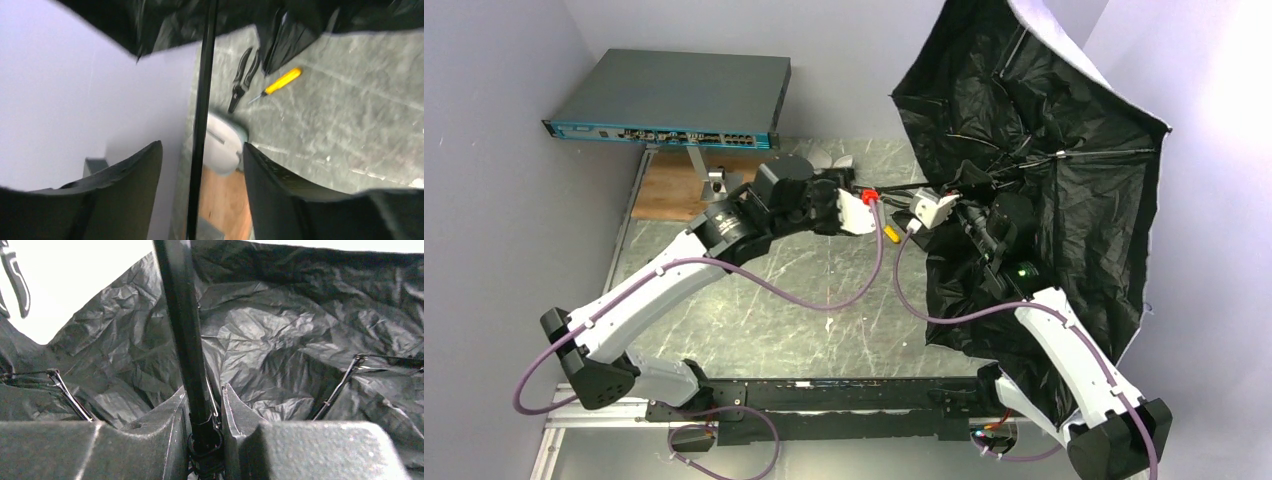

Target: Open the umbrella

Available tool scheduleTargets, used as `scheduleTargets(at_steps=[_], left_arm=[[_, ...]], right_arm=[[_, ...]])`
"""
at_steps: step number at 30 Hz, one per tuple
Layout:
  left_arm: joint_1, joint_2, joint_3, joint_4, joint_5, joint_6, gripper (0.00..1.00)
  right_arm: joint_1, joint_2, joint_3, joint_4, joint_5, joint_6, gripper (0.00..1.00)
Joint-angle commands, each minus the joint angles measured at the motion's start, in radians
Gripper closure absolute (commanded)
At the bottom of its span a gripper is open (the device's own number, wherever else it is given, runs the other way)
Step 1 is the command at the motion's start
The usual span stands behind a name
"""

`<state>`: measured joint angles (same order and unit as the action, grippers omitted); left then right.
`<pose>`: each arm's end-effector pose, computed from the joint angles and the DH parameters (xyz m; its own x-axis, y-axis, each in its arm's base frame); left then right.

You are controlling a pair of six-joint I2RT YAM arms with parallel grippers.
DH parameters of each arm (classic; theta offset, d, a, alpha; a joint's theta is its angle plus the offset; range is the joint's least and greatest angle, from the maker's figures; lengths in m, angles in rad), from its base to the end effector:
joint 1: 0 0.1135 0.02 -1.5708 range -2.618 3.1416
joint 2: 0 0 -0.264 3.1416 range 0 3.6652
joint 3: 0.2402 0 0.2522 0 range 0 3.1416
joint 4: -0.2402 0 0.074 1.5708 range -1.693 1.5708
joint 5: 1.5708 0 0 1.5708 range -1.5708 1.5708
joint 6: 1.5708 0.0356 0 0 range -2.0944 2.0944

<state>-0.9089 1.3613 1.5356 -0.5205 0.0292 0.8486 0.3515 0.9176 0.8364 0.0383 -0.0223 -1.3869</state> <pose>0.1830 -0.2365 0.4361 0.4665 0.6217 -0.6292 0.6889 0.1909 0.6993 0.2045 0.0758 0.3584 0.3516 -0.9180 -0.1836 -0.1064 0.1557 -0.9821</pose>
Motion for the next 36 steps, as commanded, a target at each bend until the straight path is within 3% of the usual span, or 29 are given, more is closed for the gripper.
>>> scheduleTargets(at_steps=[1, 4, 7, 13, 20, 25, 36], left_arm=[[0.063, -0.008, 0.060, -0.178, -0.116, -0.016, 0.28], [0.099, 0.030, 0.083, -0.228, -0.186, -0.019, 0.23], [0.110, 0.038, 0.056, -0.214, -0.282, 0.023, 0.30], [0.141, 0.024, 0.038, -0.215, -0.430, 0.080, 0.68], [0.200, -0.080, 0.014, -0.076, -0.439, 0.171, 1.00], [0.200, -0.121, 0.027, -0.002, -0.343, 0.213, 1.00], [0.208, -0.167, 0.045, 0.094, -0.305, 0.331, 1.00]], right_arm=[[-0.017, 0.007, 0.065, 0.051, 0.042, -0.049, 1.00], [-0.018, 0.005, 0.064, 0.057, 0.029, -0.093, 1.00], [-0.017, 0.008, 0.076, 0.054, 0.007, -0.118, 1.00], [-0.044, 0.027, 0.077, 0.076, 0.043, -0.140, 1.00], [-0.240, 0.053, 0.024, 0.129, 0.002, -0.133, 1.00], [-0.291, 0.099, 0.019, 0.172, 0.000, -0.104, 0.90], [-0.418, 0.244, 0.107, 0.259, 0.059, -0.023, 0.89]])
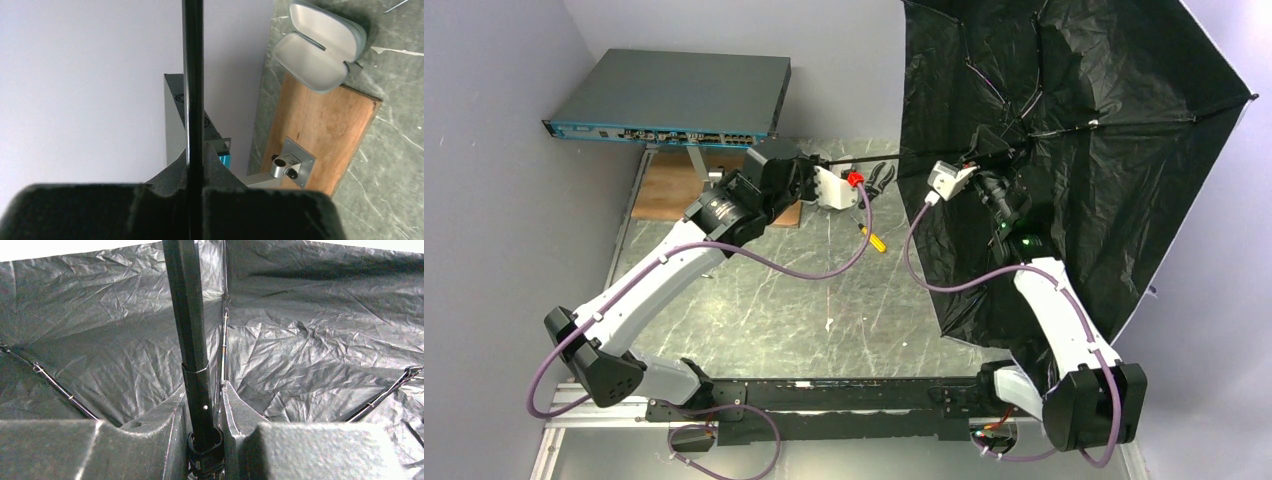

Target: Open the umbrella

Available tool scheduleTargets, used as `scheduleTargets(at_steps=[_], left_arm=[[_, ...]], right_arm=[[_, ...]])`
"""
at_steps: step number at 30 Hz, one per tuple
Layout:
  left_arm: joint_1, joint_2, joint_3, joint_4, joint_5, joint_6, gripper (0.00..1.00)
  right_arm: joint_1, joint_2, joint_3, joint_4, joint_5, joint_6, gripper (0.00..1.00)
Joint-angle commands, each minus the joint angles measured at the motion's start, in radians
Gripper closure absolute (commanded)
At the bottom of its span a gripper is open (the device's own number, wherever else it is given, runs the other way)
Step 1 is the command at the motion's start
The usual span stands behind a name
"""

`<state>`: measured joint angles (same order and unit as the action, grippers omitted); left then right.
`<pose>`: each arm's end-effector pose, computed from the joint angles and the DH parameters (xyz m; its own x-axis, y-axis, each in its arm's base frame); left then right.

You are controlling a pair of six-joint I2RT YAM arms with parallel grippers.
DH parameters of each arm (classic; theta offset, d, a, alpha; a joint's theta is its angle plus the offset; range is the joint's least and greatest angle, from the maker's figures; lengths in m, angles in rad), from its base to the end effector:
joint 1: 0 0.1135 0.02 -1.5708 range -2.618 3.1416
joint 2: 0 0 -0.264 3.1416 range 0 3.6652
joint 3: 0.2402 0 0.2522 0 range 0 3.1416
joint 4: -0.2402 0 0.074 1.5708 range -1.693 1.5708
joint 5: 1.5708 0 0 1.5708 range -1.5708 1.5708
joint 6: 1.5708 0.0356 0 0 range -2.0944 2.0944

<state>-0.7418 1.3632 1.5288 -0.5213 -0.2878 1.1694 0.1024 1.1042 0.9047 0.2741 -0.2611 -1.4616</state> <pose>0.2270 -0.1943 0.4337 0.3155 0.9081 -0.2753 0.4128 0.1298 0.9015 0.2590 0.0359 0.3676 0.3608 -0.9283 -0.0896 0.0350 0.1094 -0.9934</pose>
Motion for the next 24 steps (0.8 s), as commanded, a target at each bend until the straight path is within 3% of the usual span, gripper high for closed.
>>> scheduleTargets(at_steps=[1, 2, 4, 5, 7, 9, 12, 15, 20, 24], left_arm=[[0.042, -0.170, 0.054, 0.091, 0.021, 0.006, 1.00], [0.041, -0.165, 0.063, 0.080, 0.032, -0.004, 1.00], [0.034, -0.144, 0.099, 0.040, 0.071, -0.038, 0.97], [0.027, -0.130, 0.125, 0.017, 0.097, -0.056, 0.83], [0.013, -0.103, 0.179, -0.002, 0.132, -0.121, 0.36], [0.016, -0.087, 0.262, -0.041, 0.242, -0.230, 0.03], [0.029, -0.128, 0.310, -0.027, 0.456, -0.390, 0.00], [0.031, -0.213, 0.207, 0.077, 0.626, -0.512, 0.00], [0.034, -0.277, 0.108, 0.147, 0.630, -0.628, 0.00], [0.051, -0.308, 0.042, 0.151, 0.618, -0.624, 0.00]], right_arm=[[-0.172, 0.062, 0.043, 0.025, 0.293, 0.059, 0.90], [-0.171, 0.060, 0.046, 0.022, 0.284, 0.069, 0.97], [-0.165, 0.049, 0.050, 0.024, 0.245, 0.107, 1.00], [-0.157, 0.047, 0.063, 0.017, 0.228, 0.145, 1.00], [-0.148, 0.061, 0.134, -0.049, 0.215, 0.270, 1.00], [-0.147, 0.091, 0.220, -0.133, 0.215, 0.448, 1.00], [-0.147, 0.122, 0.287, -0.206, 0.187, 0.606, 1.00], [-0.147, 0.129, 0.301, -0.200, 0.157, 0.742, 1.00], [-0.169, 0.152, 0.426, -0.222, 0.097, 1.070, 1.00], [-0.169, 0.122, 0.440, -0.147, 0.017, 1.191, 1.00]])
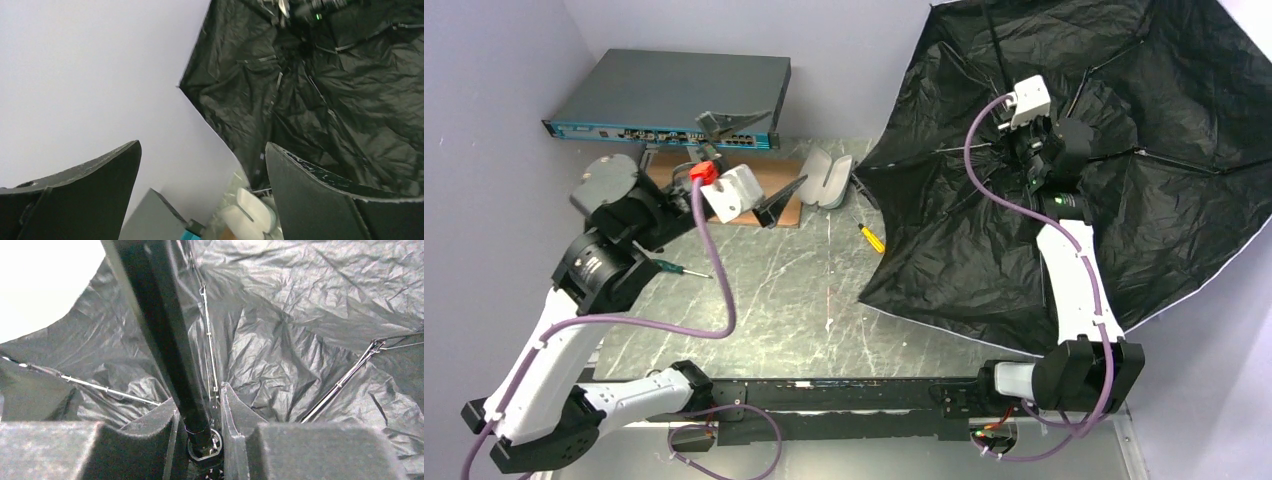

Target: Open the umbrella

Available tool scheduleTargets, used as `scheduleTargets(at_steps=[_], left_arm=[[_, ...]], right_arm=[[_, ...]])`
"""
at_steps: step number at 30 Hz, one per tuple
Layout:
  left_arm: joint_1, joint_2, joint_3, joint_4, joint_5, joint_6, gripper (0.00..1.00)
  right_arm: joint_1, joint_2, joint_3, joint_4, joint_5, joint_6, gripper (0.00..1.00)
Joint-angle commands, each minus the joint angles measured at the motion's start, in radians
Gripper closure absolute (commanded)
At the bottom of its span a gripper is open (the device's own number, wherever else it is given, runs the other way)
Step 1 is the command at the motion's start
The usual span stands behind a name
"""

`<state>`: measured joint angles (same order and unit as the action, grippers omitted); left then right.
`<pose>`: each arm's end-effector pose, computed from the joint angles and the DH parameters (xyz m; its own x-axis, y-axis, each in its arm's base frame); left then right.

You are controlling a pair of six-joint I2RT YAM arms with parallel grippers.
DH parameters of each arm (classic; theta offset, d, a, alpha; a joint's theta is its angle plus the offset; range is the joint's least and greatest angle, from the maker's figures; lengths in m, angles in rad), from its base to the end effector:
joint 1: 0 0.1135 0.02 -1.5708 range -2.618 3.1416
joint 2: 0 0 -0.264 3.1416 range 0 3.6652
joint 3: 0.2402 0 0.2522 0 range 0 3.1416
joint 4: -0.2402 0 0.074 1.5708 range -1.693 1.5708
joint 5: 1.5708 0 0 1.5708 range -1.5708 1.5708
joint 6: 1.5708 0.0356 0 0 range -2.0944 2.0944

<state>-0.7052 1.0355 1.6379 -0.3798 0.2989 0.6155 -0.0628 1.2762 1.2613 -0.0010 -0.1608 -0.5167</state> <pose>0.1139 -0.1107 0.5527 0.6212 0.1958 -0.7588 0.5873 0.5248 0.6162 0.2981 -0.0130 0.4207 0.0345 -0.4908 -0.8706 -0.0929 0.8658 -0.4917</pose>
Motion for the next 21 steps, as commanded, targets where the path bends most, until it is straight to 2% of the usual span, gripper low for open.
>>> scheduleTargets(at_steps=[1, 8, 11, 14, 18, 21], left_arm=[[0.016, 0.014, -0.082, 0.006, 0.026, -0.060, 0.00], [0.018, -0.010, -0.172, 0.004, 0.034, -0.017, 0.00], [0.017, -0.012, -0.189, 0.013, 0.037, -0.014, 0.00], [0.018, -0.003, -0.185, 0.004, 0.054, 0.023, 0.03], [0.012, 0.025, -0.121, -0.073, 0.107, 0.174, 0.10], [-0.034, 0.049, -0.056, -0.135, 0.061, 0.340, 0.14]], right_arm=[[-0.005, -0.052, 0.092, 0.128, -0.083, 0.263, 1.00], [-0.010, -0.086, 0.097, 0.130, -0.117, 0.276, 1.00], [-0.017, -0.106, 0.097, 0.099, -0.156, 0.234, 1.00], [0.009, -0.113, 0.079, -0.012, -0.195, 0.030, 1.00], [0.112, -0.105, -0.002, -0.121, -0.023, -0.406, 1.00], [0.132, -0.105, -0.036, -0.136, 0.070, -0.605, 1.00]])
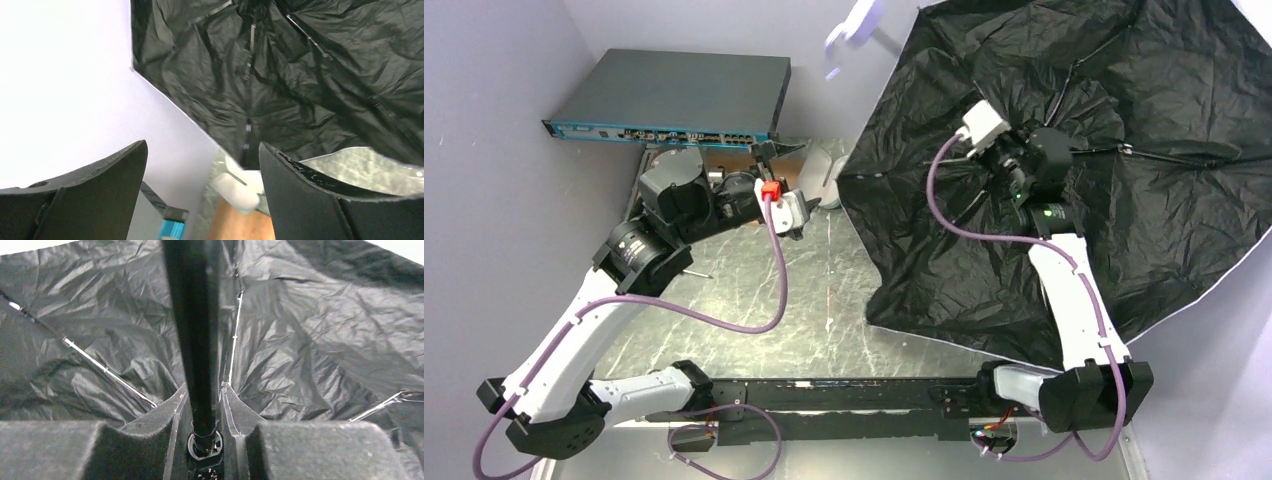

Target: Open the umbrella

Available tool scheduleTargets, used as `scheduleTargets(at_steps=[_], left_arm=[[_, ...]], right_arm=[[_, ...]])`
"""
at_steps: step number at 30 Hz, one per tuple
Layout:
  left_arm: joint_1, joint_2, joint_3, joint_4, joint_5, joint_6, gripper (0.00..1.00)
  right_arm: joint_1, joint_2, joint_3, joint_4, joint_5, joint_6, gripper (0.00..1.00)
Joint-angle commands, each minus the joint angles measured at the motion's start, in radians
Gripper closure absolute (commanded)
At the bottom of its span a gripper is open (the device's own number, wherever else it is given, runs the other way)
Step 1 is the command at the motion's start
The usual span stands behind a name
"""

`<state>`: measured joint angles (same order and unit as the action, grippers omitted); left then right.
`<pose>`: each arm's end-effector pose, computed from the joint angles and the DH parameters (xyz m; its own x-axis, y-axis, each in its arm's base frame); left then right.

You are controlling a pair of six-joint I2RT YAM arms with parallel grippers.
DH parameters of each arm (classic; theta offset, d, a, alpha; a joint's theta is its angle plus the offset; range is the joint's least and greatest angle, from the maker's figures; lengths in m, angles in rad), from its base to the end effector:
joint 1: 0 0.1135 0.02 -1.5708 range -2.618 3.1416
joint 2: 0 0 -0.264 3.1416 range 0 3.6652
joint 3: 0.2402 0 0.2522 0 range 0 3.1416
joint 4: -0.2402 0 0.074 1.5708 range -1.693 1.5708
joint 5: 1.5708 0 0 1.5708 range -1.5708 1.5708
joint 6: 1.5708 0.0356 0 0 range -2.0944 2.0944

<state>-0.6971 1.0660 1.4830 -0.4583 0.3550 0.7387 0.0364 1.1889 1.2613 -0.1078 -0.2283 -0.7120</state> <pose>0.1448 -0.1374 0.4942 0.5612 0.3535 -0.7484 0.6632 0.3488 0.6621 0.2697 0.0179 0.4322 0.1441 -0.6316 -0.7618 -0.2211 0.7299 -0.6469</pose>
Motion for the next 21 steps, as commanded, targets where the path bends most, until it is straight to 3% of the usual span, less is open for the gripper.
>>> scheduleTargets(at_steps=[1, 5, 9, 17, 21], left_arm=[[-0.062, 0.022, 0.114, -0.066, -0.019, 0.263, 0.14], [-0.162, 0.035, 0.110, -0.046, -0.174, 0.491, 0.10], [-0.238, 0.082, 0.085, -0.003, -0.347, 0.610, 0.08], [-0.288, 0.247, 0.104, 0.079, -0.607, 0.699, 0.07], [-0.286, 0.310, 0.166, 0.016, -0.679, 0.646, 0.09]], right_arm=[[0.037, -0.018, -0.040, -0.032, 0.163, -0.459, 1.00], [0.070, -0.028, -0.038, -0.031, 0.251, -0.607, 1.00], [0.141, -0.051, -0.046, -0.022, 0.340, -0.713, 1.00], [0.266, -0.067, -0.014, -0.028, 0.464, -0.832, 1.00], [0.278, -0.082, -0.013, -0.026, 0.489, -0.851, 1.00]])
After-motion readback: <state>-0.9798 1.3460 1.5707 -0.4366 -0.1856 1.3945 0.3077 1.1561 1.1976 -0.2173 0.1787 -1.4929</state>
